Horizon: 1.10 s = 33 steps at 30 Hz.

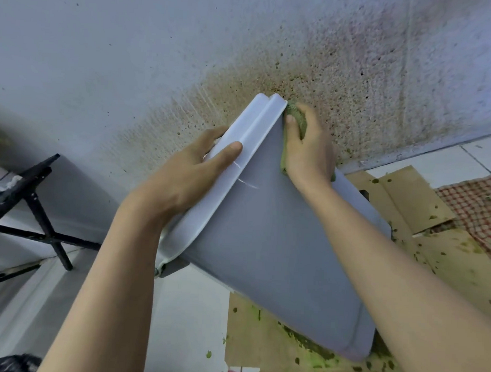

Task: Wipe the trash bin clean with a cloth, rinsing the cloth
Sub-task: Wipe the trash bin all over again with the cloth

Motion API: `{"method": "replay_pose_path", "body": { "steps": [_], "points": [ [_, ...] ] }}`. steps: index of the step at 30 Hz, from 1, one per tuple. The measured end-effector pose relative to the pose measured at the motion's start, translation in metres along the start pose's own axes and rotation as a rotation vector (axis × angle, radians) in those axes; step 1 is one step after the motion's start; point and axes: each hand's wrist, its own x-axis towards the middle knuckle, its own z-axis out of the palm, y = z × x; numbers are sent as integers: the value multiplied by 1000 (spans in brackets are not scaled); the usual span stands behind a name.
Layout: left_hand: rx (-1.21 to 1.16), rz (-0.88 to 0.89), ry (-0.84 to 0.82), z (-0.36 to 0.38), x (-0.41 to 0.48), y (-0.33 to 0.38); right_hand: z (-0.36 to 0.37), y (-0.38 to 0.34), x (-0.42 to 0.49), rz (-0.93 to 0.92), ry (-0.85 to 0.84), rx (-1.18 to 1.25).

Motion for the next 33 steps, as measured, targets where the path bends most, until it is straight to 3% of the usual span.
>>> {"method": "replay_pose_path", "body": {
  "steps": [11, 16, 21, 33],
  "points": [
    [63, -72, 7, 0, 3, 3, -25, 33, -206, -358, -131, -225],
    [239, -65, 94, 10, 2, 6, -19, 21, -157, -294, -191, -188],
    [259, -66, 126, 10, 6, 0, 2, 18, -75, -153, -192, -199],
    [266, -70, 142, 7, 12, -13, -31, 103, -30, 63, -160, -189]
  ]
}}
